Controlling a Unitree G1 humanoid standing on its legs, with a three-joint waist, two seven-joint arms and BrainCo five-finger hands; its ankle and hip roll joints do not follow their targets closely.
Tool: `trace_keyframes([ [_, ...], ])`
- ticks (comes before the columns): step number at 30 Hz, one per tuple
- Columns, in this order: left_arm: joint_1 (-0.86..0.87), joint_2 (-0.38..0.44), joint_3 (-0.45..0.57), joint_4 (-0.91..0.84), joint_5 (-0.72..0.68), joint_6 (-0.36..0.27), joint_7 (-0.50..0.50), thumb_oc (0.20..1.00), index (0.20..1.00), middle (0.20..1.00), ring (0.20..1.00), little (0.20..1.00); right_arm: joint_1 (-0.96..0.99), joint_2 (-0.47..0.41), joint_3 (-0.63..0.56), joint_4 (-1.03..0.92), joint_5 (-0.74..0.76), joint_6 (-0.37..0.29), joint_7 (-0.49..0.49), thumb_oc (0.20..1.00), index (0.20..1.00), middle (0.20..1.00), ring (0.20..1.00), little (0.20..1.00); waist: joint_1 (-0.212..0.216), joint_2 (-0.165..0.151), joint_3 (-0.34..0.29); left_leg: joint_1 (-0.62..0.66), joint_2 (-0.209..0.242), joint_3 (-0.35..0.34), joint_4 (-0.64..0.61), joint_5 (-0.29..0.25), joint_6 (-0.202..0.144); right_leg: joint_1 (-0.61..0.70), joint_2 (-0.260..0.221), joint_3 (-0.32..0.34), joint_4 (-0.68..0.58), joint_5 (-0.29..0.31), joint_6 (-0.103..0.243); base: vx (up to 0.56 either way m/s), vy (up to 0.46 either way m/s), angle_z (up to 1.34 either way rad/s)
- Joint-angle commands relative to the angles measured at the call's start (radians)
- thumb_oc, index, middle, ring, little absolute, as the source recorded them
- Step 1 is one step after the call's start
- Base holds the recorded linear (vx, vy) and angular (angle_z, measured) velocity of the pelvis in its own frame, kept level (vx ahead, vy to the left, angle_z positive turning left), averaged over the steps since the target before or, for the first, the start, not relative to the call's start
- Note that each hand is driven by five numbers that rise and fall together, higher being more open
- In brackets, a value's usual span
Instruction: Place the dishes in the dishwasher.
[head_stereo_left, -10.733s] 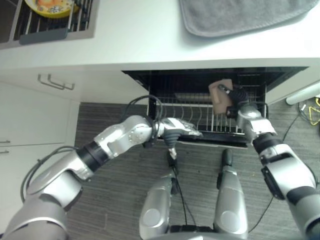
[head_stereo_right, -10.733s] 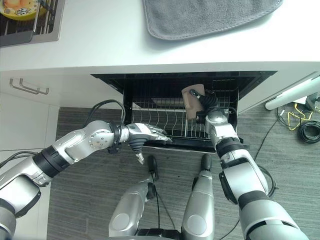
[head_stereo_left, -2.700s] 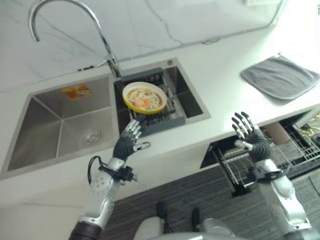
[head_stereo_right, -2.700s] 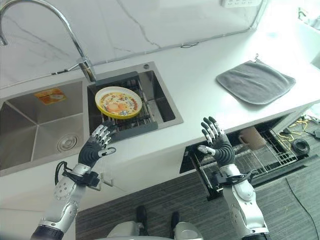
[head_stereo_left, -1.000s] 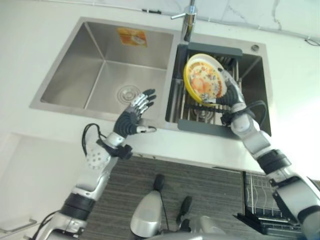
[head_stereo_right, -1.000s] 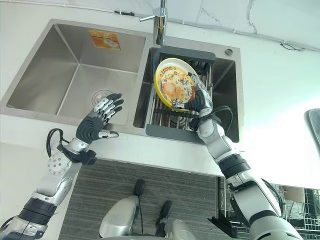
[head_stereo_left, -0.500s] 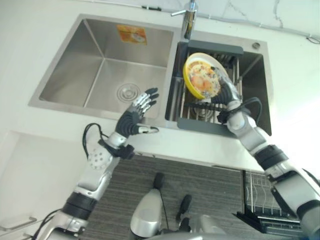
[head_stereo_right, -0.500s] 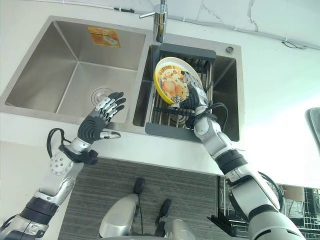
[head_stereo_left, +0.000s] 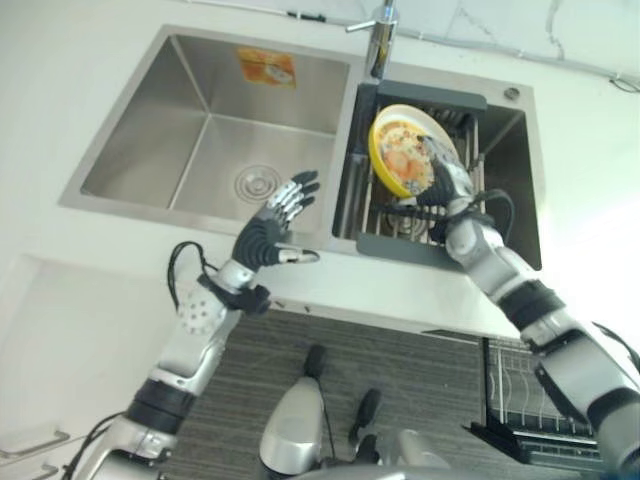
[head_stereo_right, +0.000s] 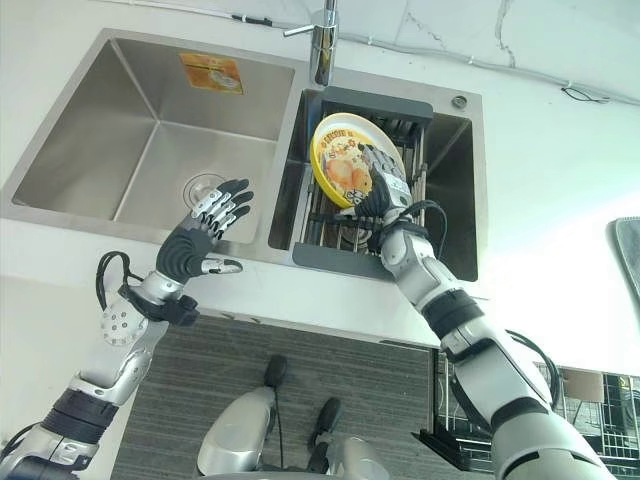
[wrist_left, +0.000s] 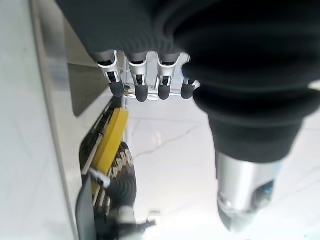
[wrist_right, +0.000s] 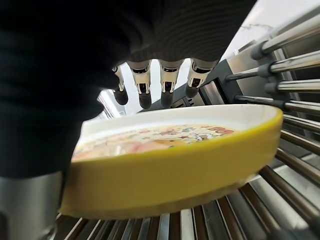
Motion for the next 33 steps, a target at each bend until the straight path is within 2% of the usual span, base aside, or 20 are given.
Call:
trace_keyframes([
  [1,-0.03,0.003,-0.011,-0.05,-0.025,-0.071,0.009,1.0,1.0,1.0,1.0,1.0,-0.005,0.02,0.062,-0.019,-0.041,0.015,-0.047,1.0,1.0,1.0,1.0,1.0,0.034,0.026,-0.01,-0.004,-0.018,-0.023,0.009,-0.076,0.02,-0.103,-0.019,0.062,0.097,0.034,0.04,-0.07,0.032,0.06],
  [14,-0.065,0.006,-0.041,-0.062,-0.009,-0.075,0.054,1.0,1.0,1.0,1.0,1.0,-0.075,0.009,0.136,0.004,-0.12,0.038,-0.059,1.0,1.0,1.0,1.0,1.0,0.04,0.035,0.017,-0.033,-0.028,-0.025,0.024,-0.072,0.024,-0.14,-0.028,0.052,0.126,0.034,0.041,-0.01,0.017,0.01],
  [24,-0.081,0.007,-0.05,-0.058,-0.016,-0.1,0.068,1.0,1.0,1.0,1.0,1.0,-0.105,0.018,0.18,0.035,-0.147,0.098,-0.022,1.0,1.0,1.0,1.0,1.0,0.04,0.049,0.037,-0.05,-0.031,-0.019,0.022,-0.064,0.025,-0.169,-0.034,0.047,0.14,0.035,0.042,-0.03,0.031,0.0],
  [31,-0.088,0.008,-0.056,-0.057,-0.007,-0.102,0.08,1.0,1.0,1.0,1.0,1.0,-0.108,0.015,0.18,0.067,-0.149,0.131,-0.039,1.0,1.0,1.0,1.0,1.0,0.039,0.049,0.046,-0.05,-0.03,-0.01,0.02,-0.064,0.027,-0.177,-0.038,0.043,0.149,0.04,0.047,0.0,0.0,0.0],
  [32,-0.09,0.008,-0.059,-0.057,-0.007,-0.103,0.084,1.0,1.0,1.0,1.0,1.0,-0.111,0.016,0.18,0.074,-0.144,0.138,-0.045,0.624,0.624,0.624,0.624,0.624,0.038,0.05,0.047,-0.051,-0.03,-0.009,0.02,-0.063,0.027,-0.18,-0.038,0.044,0.151,0.04,0.048,0.0,0.0,0.0],
  [33,-0.09,0.007,-0.059,-0.056,-0.006,-0.104,0.086,1.0,1.0,1.0,1.0,1.0,-0.111,0.016,0.18,0.077,-0.142,0.141,-0.048,0.391,0.391,0.391,0.391,0.391,0.038,0.051,0.047,-0.051,-0.03,-0.009,0.019,-0.063,0.027,-0.181,-0.038,0.045,0.152,0.04,0.048,-0.02,0.036,0.0],
])
